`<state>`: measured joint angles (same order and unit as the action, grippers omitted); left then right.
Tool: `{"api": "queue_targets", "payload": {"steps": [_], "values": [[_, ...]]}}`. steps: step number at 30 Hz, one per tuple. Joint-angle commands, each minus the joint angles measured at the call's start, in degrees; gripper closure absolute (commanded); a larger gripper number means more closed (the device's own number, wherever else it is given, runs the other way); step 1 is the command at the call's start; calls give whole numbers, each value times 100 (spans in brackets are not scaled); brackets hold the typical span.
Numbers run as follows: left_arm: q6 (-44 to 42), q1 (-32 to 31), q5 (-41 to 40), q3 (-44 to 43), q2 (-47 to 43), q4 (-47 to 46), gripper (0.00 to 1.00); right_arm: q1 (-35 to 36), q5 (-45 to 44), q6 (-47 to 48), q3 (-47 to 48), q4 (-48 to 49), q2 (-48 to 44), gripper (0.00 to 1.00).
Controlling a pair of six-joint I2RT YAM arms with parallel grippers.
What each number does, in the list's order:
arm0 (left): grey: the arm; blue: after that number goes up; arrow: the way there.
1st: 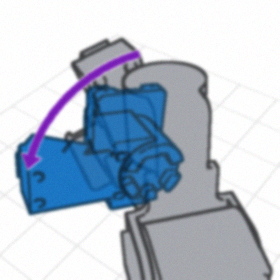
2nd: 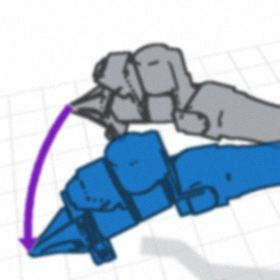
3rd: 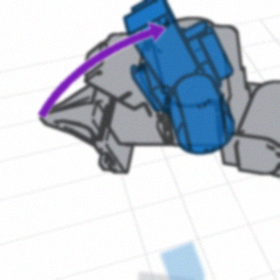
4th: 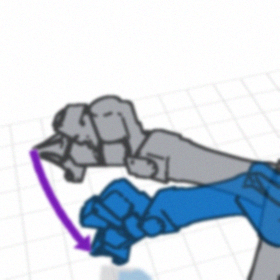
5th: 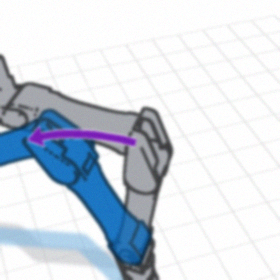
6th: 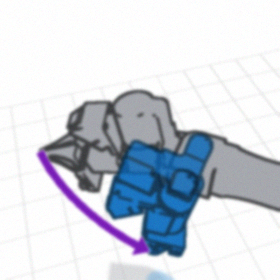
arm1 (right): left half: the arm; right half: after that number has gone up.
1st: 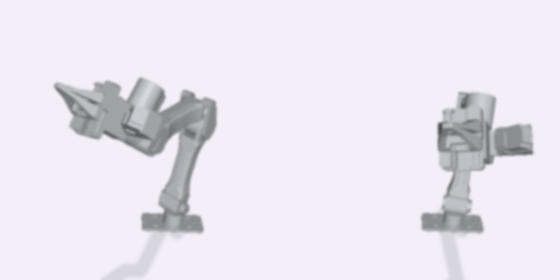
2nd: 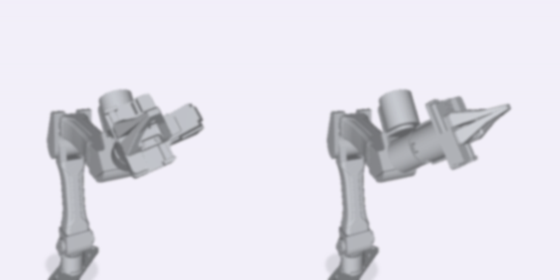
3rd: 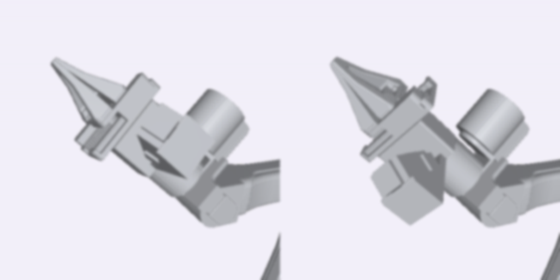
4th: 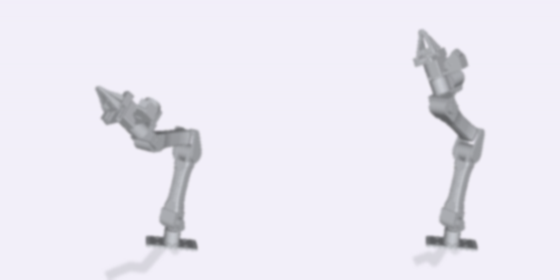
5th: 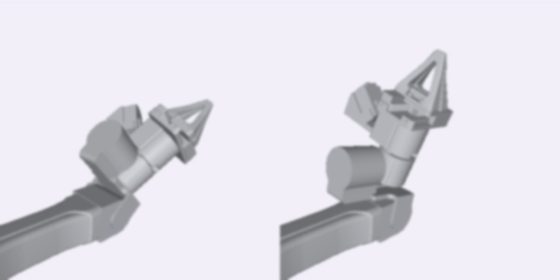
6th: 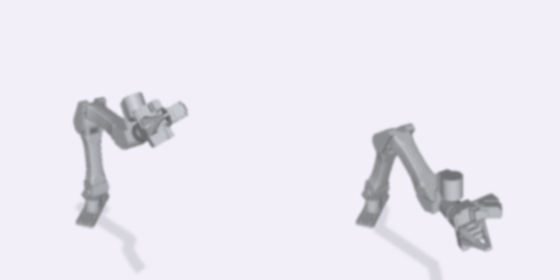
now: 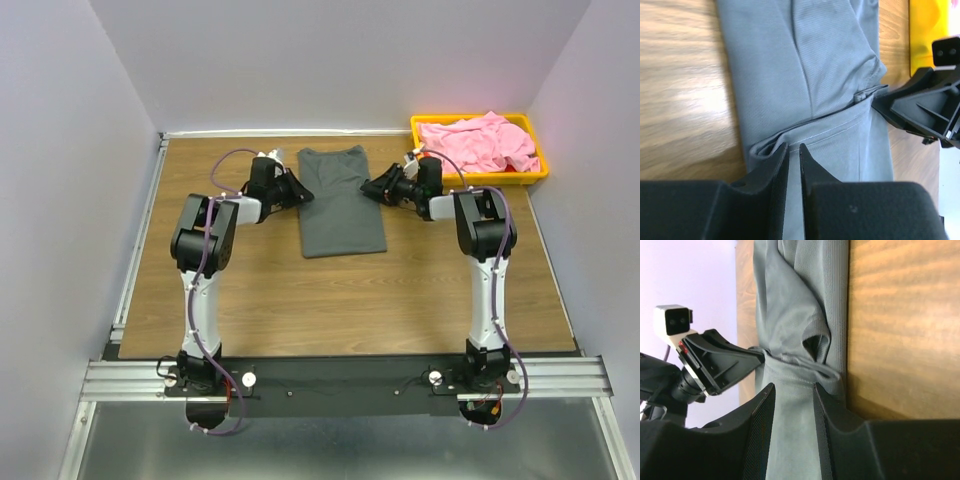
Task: Fold and stack the t-shirts
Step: Fold the tshirt
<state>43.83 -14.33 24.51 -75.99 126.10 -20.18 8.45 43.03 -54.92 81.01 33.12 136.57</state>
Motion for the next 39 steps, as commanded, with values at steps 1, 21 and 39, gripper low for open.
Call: {"api": "queue_targets", "payload": {"steps": [1,21,39], "values": [[-278,79,36,259,-646,190,76,-63,-199,288,-357,-244,-559,56],[-1958,-658,-3144,2658,-4716,3511,26,1597,-4610,3128,-1782,-5948,-3699,47],[-1712,-1318,-3401,2941,-4911,3732,27,1950,-5190,2600,-1563,-6063,-3445,48]]}}
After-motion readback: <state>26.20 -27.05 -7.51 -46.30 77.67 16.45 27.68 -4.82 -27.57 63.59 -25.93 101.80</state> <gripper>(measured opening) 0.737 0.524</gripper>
